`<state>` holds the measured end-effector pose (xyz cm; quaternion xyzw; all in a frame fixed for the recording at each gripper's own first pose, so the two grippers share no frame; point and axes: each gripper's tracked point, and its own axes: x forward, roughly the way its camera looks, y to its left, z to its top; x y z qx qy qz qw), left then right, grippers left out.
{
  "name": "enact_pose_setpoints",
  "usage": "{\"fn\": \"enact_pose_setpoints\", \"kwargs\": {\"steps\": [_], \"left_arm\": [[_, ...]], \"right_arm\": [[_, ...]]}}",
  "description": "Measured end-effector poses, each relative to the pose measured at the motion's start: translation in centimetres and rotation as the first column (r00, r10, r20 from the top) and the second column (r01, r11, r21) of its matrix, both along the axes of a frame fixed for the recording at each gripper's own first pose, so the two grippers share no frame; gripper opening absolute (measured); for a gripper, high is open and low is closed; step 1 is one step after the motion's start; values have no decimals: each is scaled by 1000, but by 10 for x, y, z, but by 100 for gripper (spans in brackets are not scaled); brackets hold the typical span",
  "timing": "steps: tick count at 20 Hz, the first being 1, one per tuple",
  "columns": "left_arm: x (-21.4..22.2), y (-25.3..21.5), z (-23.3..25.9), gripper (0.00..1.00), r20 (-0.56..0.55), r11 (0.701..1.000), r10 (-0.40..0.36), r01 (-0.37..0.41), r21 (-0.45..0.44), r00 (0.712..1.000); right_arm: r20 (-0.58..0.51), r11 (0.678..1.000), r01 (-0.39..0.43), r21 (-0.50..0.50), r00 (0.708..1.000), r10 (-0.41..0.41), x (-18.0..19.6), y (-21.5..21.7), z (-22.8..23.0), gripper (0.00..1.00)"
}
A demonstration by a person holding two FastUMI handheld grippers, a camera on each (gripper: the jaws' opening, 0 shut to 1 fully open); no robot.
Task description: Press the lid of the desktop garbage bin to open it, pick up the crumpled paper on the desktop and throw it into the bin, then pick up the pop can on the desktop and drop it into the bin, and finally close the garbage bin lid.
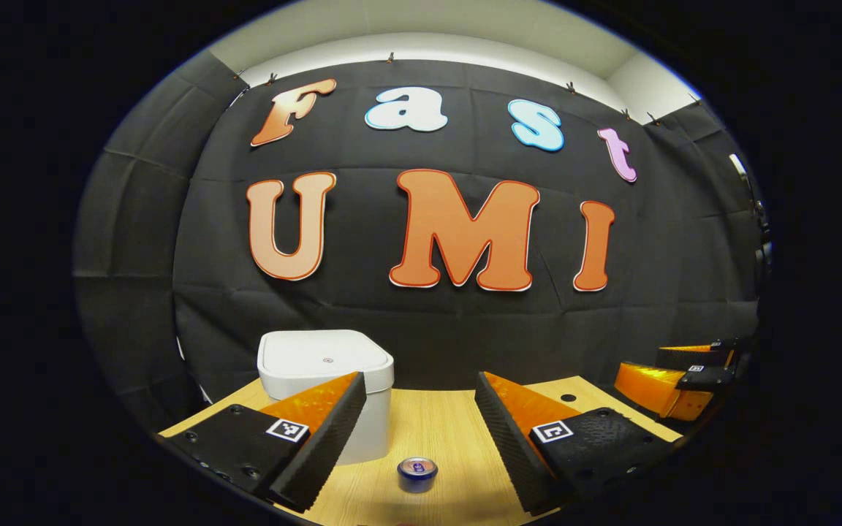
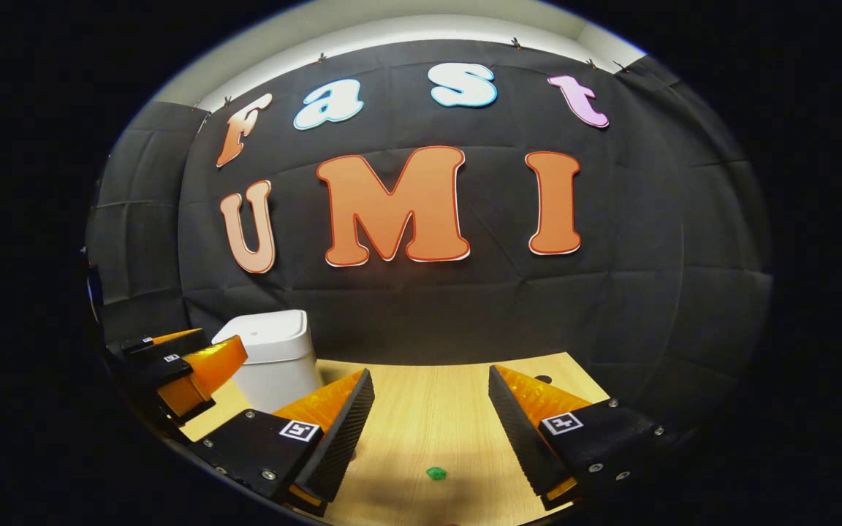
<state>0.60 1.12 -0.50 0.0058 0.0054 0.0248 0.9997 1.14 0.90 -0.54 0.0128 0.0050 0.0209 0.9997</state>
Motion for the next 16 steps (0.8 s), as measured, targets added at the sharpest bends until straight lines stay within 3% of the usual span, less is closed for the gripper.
{"fn": "enact_pose_setpoints", "kwargs": {"steps": [16], "left_arm": [[7,-1,2,95,2,999,-40,40,-7,999]], "right_arm": [[-12,1000,-2,-30,1000,2,3,9,-2,94]]}}
